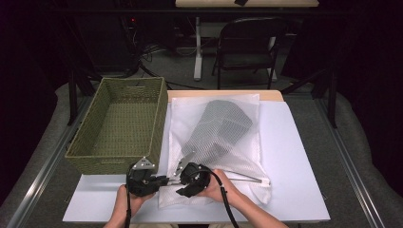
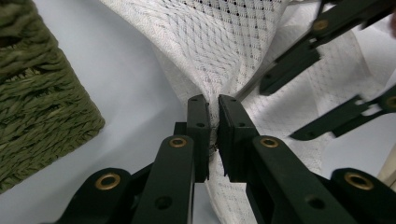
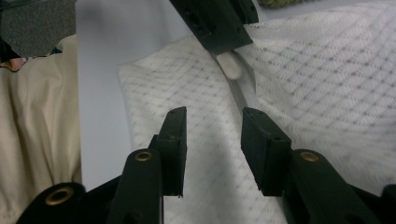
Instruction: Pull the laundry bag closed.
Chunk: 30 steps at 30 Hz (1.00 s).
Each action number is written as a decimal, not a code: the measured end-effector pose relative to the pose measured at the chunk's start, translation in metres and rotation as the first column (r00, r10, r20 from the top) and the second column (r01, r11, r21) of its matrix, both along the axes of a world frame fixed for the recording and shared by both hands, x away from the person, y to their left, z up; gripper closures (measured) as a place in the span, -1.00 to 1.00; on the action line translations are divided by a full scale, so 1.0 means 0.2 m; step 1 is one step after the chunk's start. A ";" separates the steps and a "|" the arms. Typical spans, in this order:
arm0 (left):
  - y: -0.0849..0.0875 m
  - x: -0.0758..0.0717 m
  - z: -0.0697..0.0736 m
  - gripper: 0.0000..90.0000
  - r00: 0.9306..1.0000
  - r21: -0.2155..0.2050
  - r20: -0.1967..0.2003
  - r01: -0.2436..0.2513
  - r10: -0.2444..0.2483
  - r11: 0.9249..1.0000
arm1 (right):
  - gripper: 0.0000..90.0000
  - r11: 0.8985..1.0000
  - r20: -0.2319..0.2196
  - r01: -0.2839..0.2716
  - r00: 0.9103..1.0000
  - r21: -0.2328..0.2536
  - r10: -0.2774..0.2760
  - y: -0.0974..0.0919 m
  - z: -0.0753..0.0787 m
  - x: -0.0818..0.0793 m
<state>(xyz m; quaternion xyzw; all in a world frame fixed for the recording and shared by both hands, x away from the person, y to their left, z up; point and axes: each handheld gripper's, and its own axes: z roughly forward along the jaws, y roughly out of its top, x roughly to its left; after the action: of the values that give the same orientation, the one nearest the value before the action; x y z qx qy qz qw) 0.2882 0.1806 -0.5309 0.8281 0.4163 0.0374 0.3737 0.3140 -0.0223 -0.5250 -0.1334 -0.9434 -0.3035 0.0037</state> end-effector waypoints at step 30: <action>0.00 0.00 0.00 0.86 0.999 -0.023 -0.019 0.025 -0.026 0.999 | 0.75 0.998 -0.023 -0.026 0.999 0.058 0.027 0.11 -0.09 0.05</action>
<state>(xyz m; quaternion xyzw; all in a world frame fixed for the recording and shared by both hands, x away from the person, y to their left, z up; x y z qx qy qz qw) 0.2884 0.1797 -0.5317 0.8294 0.4097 0.0200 0.3793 0.3245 -0.0008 -0.5431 -0.1244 -0.9358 -0.3290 0.0229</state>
